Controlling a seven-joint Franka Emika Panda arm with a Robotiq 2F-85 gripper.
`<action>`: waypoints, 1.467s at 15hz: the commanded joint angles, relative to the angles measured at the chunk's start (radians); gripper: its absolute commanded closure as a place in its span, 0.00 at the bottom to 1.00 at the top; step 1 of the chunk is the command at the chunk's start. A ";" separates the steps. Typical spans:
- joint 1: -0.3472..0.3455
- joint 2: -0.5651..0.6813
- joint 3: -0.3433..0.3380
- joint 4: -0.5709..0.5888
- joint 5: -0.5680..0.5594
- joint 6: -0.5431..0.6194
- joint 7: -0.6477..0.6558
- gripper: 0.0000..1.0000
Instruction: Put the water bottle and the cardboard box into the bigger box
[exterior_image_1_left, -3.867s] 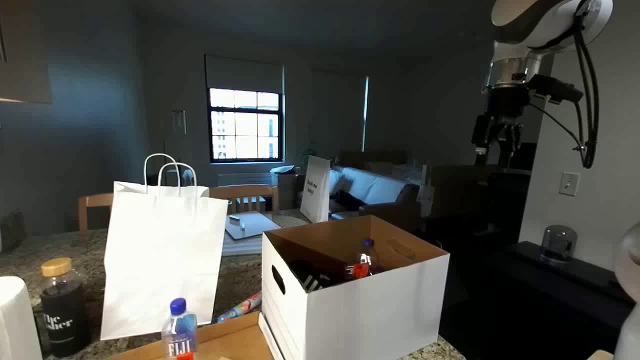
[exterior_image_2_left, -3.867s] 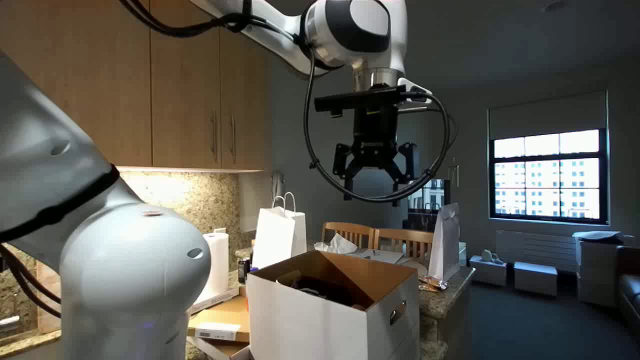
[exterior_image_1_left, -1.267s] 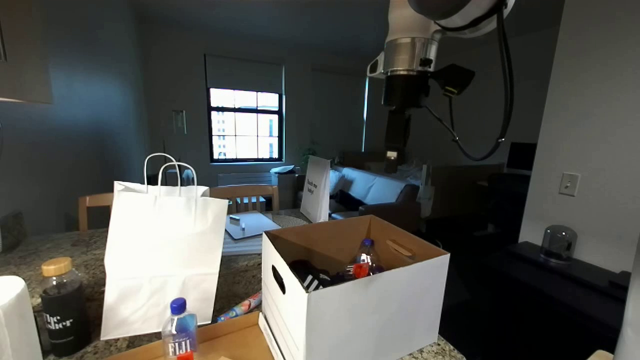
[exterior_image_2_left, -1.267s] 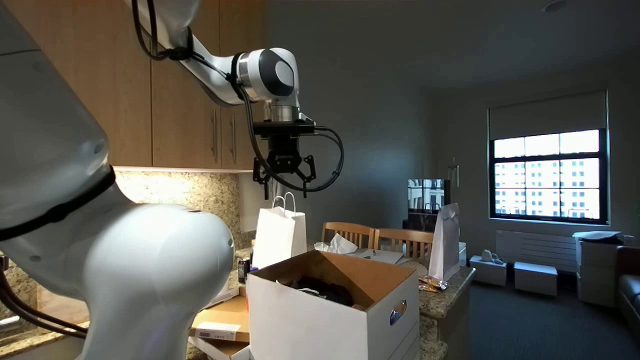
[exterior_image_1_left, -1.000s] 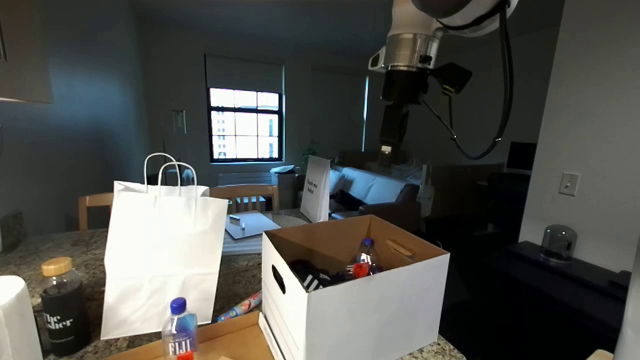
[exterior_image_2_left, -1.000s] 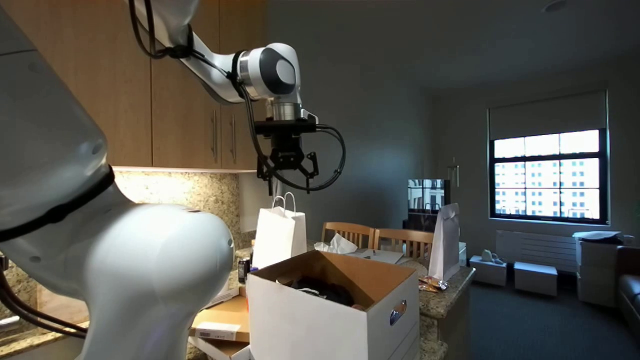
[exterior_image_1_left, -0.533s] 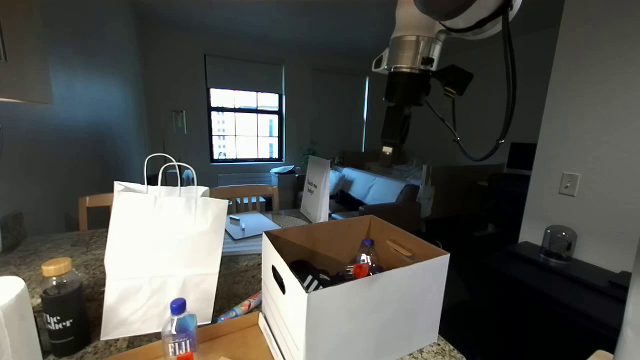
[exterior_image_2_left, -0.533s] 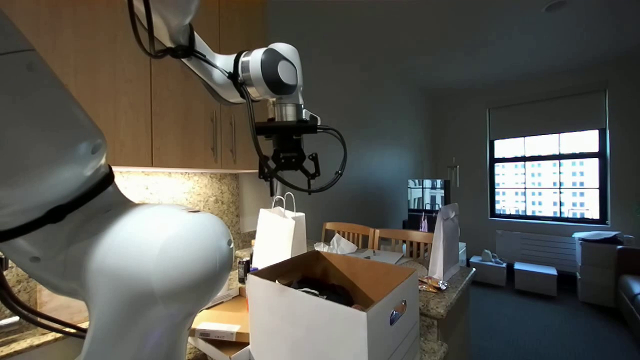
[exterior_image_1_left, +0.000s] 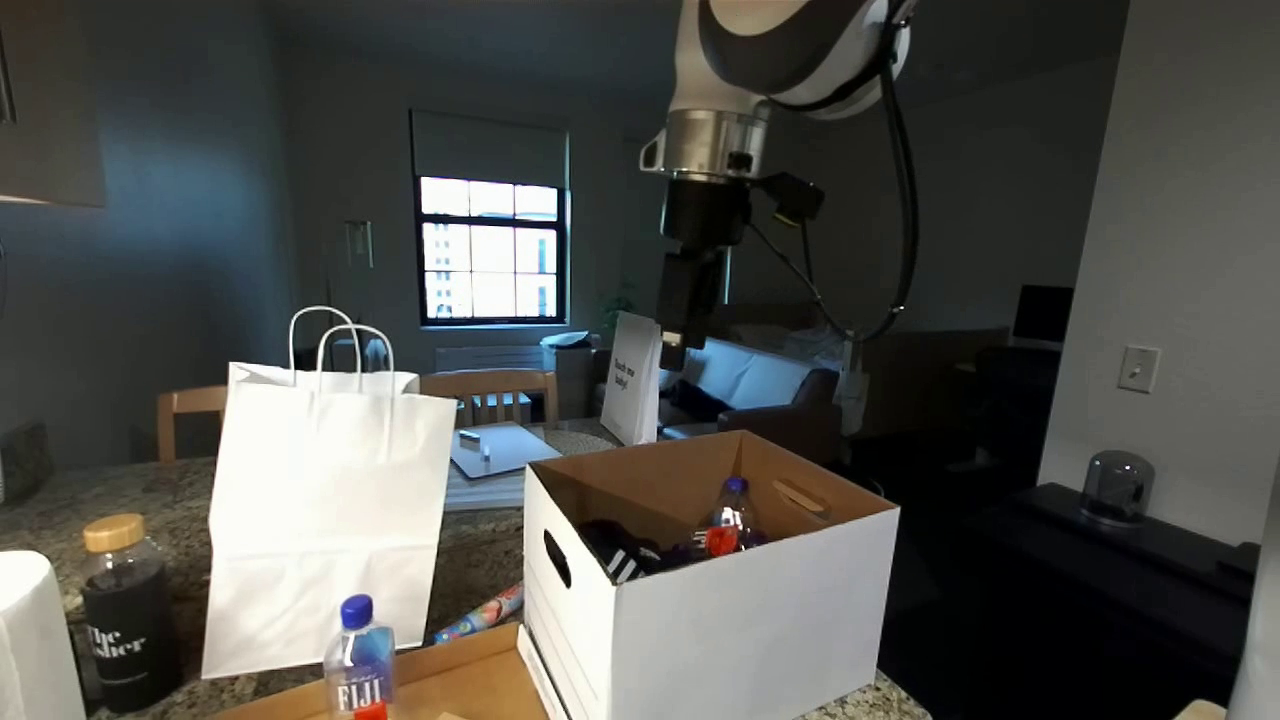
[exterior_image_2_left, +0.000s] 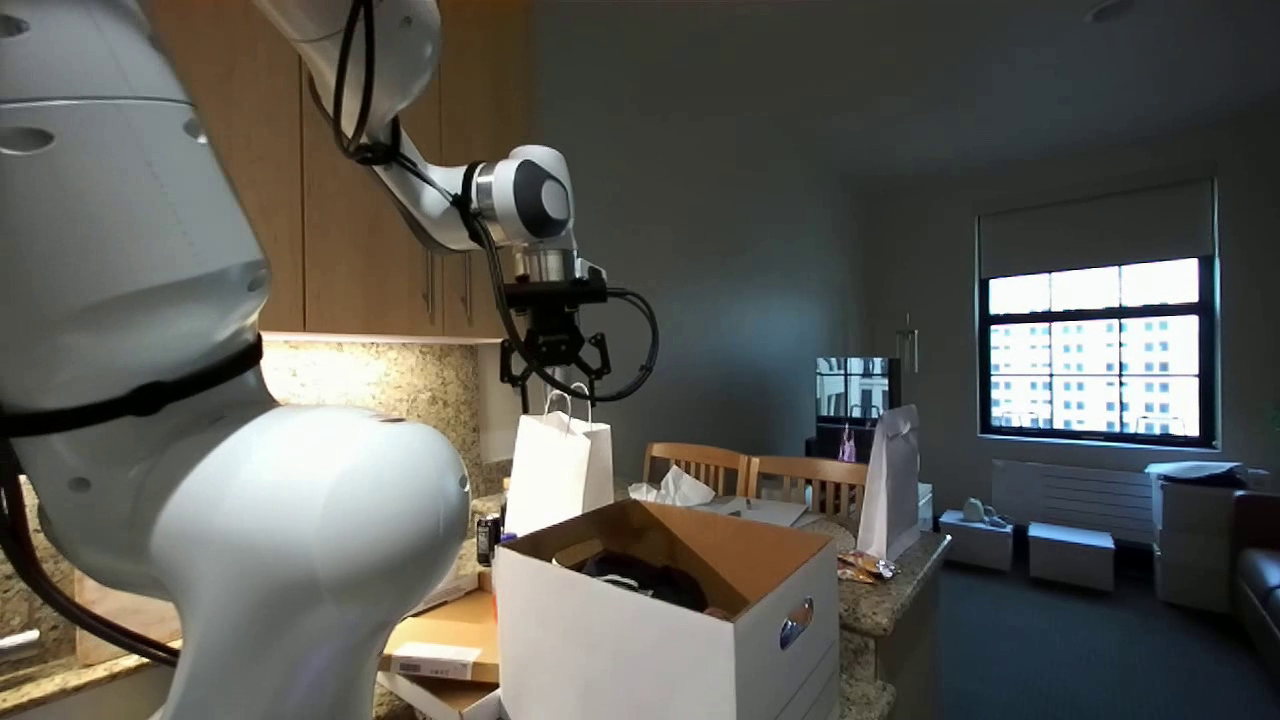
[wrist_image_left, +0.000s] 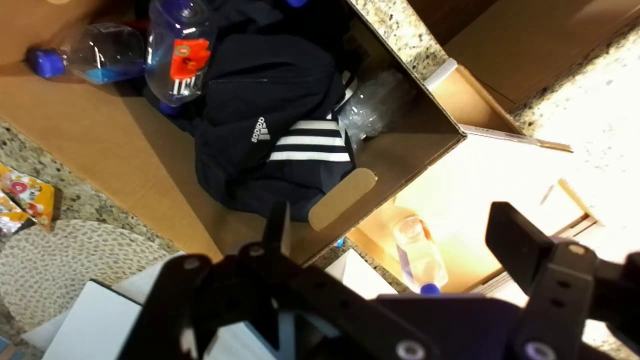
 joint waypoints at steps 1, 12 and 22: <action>0.022 0.103 0.040 0.079 -0.013 0.002 -0.008 0.00; 0.027 0.224 0.075 0.188 -0.007 -0.024 -0.031 0.00; 0.068 0.322 0.182 0.189 -0.056 0.141 0.137 0.00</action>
